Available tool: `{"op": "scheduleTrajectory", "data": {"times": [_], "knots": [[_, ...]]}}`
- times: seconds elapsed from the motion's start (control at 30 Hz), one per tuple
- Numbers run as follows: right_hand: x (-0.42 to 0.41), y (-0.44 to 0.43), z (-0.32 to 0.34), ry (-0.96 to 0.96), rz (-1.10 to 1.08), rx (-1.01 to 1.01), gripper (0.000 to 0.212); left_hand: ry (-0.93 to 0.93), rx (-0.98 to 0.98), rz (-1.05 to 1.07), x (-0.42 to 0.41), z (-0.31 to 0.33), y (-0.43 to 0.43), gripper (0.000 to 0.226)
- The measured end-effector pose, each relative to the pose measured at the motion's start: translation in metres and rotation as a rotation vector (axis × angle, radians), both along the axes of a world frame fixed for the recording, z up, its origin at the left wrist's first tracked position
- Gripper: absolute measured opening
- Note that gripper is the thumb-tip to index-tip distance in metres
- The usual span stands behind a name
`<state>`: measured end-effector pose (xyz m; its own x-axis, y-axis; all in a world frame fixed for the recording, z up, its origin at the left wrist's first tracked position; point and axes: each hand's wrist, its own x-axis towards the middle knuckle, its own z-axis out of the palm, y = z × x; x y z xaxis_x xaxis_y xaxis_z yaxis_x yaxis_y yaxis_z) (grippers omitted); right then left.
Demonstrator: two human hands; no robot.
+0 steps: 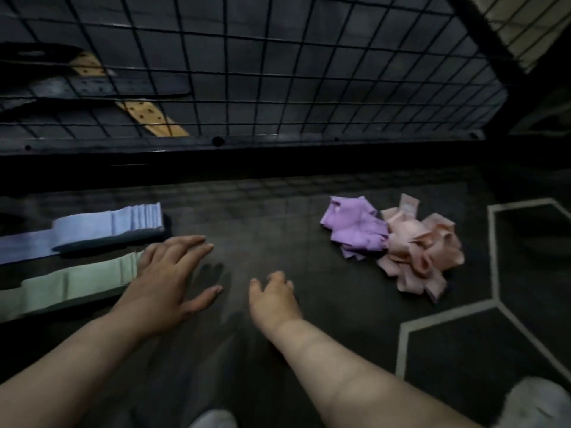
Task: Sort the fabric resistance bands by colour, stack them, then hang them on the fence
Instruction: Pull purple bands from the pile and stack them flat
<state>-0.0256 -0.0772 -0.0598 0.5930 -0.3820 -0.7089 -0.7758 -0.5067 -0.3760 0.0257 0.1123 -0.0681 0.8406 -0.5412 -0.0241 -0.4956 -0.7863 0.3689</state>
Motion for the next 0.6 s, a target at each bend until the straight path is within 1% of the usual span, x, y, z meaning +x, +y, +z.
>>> {"op": "scheduleTrajectory", "data": {"times": [0.1, 0.2, 0.3, 0.4, 0.43, 0.53, 0.6], "knots": [[-0.024, -0.037, 0.013, 0.090, 0.038, -0.031, 0.047, 0.029, -0.035, -0.022, -0.014, 0.008, -0.030, 0.062], [-0.046, -0.070, 0.040, 0.204, 0.141, -0.027, 0.053, 0.048, -0.060, -0.051, -0.025, 0.026, -0.057, 0.052], [-0.064, -0.099, 0.084, 0.238, 0.218, -0.048, 0.046, 0.097, -0.044, -0.082, -0.031, 0.060, -0.078, 0.056], [-0.077, -0.119, 0.132, 0.177, 0.262, -0.103, 0.041, 0.158, 0.009, -0.147, -0.035, 0.107, -0.093, 0.068], [-0.082, -0.124, 0.150, 0.152, 0.275, -0.124, 0.041, 0.182, 0.023, -0.180, -0.037, 0.127, -0.097, 0.066], [-0.098, -0.134, 0.194, 0.118, 0.302, -0.182, 0.041, 0.204, 0.078, -0.270, -0.044, 0.181, -0.106, 0.037], [-0.111, -0.140, 0.222, 0.111, 0.286, -0.200, 0.039, 0.197, 0.070, -0.295, -0.049, 0.218, -0.110, 0.030]]}}
